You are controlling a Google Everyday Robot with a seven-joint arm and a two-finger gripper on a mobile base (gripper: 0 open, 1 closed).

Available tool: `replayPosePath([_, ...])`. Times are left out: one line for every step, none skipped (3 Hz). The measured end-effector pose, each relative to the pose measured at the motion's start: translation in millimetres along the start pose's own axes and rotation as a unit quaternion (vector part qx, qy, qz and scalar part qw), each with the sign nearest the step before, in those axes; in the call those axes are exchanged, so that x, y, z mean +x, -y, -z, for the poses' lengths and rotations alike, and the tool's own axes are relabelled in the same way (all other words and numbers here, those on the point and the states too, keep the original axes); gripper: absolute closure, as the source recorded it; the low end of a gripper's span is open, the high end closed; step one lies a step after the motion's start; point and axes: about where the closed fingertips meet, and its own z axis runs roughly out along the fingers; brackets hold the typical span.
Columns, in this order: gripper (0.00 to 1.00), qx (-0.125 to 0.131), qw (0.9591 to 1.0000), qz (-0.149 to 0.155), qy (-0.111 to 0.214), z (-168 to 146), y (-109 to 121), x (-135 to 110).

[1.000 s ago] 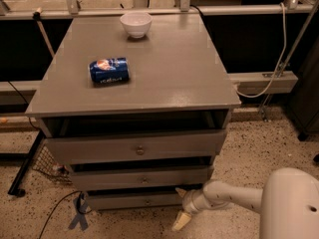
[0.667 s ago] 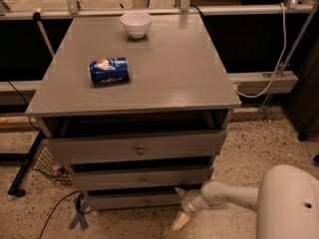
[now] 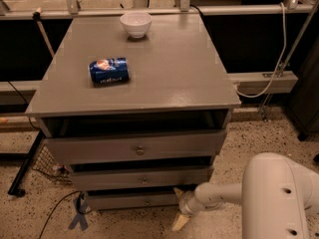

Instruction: Open bottom drawer

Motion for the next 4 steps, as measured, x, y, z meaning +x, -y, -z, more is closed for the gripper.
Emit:
replayPosePath([0.00,-0.001,1.0000,0.003,-0.001,-1.8,-0.2,-0.1])
replayPosePath([0.00,0.007,0.9997,0.023,-0.007,-9.8,4.8,2.5])
replayPosePath([0.00,0.021,0.9984,0.050,-0.017,-20.5,14.0,5.2])
replayPosePath([0.00,0.037,0.9964,0.070,-0.030,-30.5,24.0,8.1])
